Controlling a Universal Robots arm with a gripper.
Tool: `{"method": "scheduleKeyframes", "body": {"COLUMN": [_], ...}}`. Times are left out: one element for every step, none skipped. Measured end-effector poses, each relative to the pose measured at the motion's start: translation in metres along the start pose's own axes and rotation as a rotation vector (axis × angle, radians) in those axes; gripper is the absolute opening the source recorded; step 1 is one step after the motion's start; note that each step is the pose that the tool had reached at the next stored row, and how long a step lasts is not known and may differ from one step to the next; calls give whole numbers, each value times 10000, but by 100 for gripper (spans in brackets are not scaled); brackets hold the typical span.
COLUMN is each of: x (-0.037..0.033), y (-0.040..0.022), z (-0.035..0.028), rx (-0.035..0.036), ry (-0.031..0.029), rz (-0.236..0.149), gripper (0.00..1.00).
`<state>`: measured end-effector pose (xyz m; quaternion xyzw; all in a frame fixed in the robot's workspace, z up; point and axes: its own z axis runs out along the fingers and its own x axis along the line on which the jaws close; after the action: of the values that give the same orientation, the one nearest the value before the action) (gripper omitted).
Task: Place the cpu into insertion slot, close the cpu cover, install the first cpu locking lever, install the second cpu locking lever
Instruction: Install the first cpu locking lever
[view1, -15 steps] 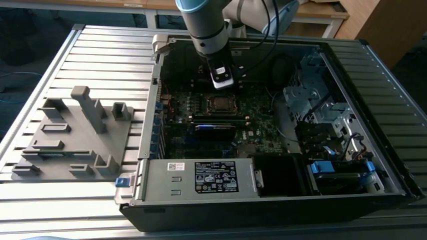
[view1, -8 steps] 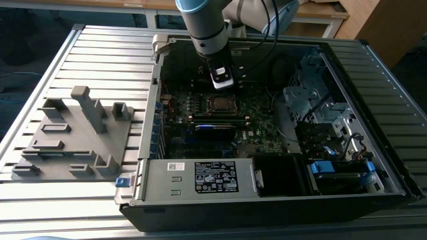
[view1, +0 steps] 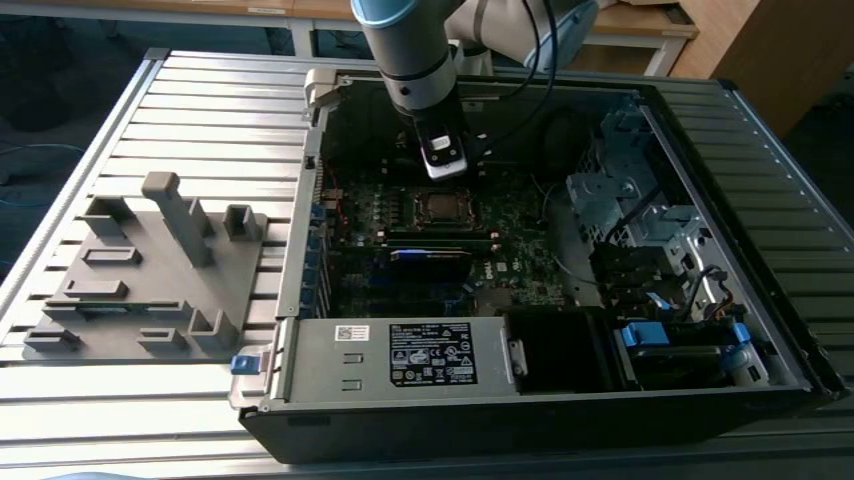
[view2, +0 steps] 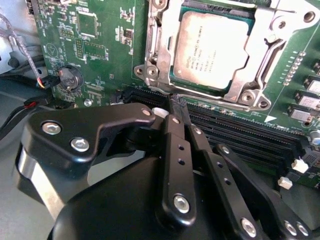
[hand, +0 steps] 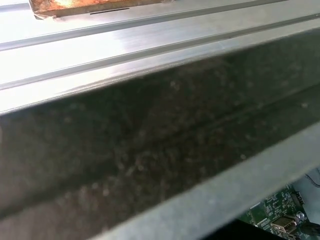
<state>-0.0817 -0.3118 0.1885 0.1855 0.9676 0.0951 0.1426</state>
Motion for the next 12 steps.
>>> {"method": "scheduleKeyframes", "body": {"x": [0,1,1,2,2,2,2,1,1,1,1,1], "y": [-4,-7,-10,-11,-11,-11,-11,-10,-11,-12,-11,-12], "z": [4,7,11,13,15,15,16,16,16,16,15,16], "rx": [1,1,-2,-6,-10,-15,-22,-28,-44,-69,-86,-95], "ry": [2,1,3,4,5,6,7,10,17,25,32,35], "rz": [0,1,2,3,5,6,8,10,15,23,30,33], "gripper": [11,11,11,11,11,11,11,11,11,11,11,11]}}
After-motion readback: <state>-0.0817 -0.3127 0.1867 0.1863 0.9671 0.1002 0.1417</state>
